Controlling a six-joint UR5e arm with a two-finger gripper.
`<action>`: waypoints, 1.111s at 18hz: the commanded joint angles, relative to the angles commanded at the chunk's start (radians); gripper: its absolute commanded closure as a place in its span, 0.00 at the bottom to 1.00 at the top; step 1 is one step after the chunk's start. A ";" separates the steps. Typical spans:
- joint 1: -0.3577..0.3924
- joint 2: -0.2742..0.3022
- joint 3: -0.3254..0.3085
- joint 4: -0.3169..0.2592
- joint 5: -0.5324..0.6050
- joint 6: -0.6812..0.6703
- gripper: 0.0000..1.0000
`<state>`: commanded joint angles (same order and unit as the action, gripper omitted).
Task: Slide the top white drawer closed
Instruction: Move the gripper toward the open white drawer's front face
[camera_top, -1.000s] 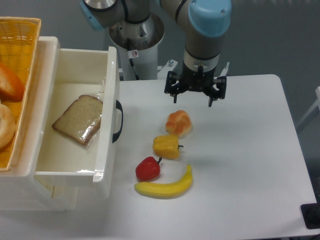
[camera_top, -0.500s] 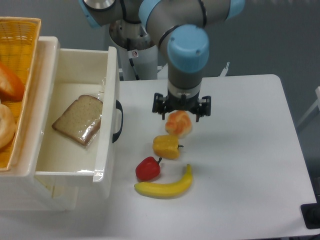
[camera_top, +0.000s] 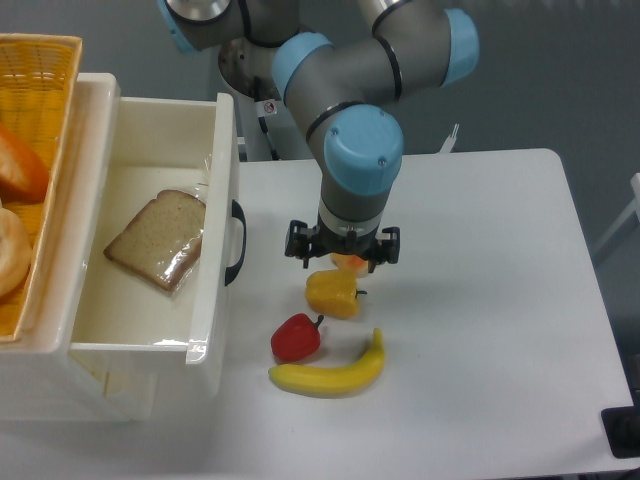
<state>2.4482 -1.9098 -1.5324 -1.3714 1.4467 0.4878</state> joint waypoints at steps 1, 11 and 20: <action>0.002 -0.009 0.000 0.000 -0.005 0.003 0.00; 0.005 -0.046 -0.020 -0.005 -0.080 0.023 0.00; 0.005 -0.040 -0.066 -0.005 -0.089 0.032 0.00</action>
<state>2.4528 -1.9497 -1.5984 -1.3760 1.3576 0.5200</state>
